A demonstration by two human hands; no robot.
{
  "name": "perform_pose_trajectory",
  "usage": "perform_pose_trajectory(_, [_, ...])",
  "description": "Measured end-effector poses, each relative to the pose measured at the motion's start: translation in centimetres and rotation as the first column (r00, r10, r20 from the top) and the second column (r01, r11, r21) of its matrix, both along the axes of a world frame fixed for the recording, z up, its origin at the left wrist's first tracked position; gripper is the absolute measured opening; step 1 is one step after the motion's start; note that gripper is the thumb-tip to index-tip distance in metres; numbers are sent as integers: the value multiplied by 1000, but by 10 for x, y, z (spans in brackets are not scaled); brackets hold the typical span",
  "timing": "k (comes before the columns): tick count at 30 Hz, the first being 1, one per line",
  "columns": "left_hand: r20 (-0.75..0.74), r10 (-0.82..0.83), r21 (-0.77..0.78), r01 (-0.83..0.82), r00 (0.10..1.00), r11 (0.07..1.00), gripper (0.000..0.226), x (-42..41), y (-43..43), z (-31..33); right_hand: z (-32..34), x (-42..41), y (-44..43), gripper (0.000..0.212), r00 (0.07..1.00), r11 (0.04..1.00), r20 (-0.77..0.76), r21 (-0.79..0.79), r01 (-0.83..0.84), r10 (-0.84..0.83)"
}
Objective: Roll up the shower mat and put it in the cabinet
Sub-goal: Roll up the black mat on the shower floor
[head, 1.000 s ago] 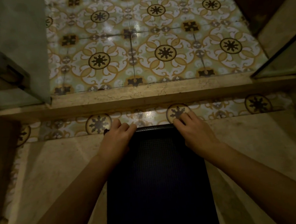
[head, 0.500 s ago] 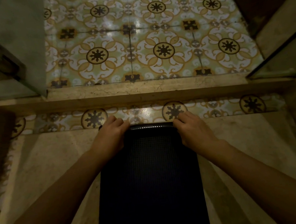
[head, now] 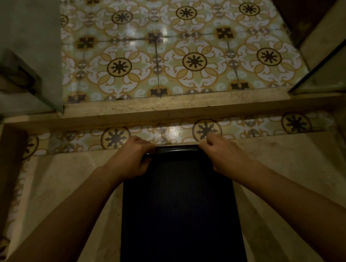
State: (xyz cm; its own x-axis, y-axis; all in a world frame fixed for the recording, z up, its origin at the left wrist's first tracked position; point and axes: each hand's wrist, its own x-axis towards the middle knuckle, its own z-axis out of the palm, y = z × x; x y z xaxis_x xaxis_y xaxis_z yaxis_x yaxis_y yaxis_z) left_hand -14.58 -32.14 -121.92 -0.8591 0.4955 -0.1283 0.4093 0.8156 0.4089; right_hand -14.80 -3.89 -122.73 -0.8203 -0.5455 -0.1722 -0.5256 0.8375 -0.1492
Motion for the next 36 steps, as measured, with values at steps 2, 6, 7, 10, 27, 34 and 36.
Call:
perform_pose_trajectory(2, [25,21,14,-21,999,1000,16,-2,0,0,0,0,1,34,1000,1000,24,1,1,-1])
perform_pose_trajectory(6, [43,116,-40,-115,992,993,33,-5,2,0,6,-4,-7,34,997,998,53,29,48,-49])
perform_pose_trajectory(7, [42,100,-63,-97,994,993,29,-6,2,0,7,-5,-9,35,997,998,57,26,51,-53])
perform_pose_trajectory(10, [107,89,-86,-80,990,993,25,-7,1,2,8,-2,-9,33,996,998,76,12,54,-55])
perform_pose_trajectory(27, [194,183,-24,-182,964,983,24,-5,-2,-1,6,-11,-6,35,982,997,174,45,66,-73])
perform_pose_trajectory(34, [198,122,-55,-113,973,992,23,2,-6,-3,7,-10,-6,38,978,997,196,51,65,-74])
perform_pose_trajectory(36, [189,125,-60,-116,974,991,21,1,-4,-1,7,-11,-7,40,978,997,198,58,54,-65])
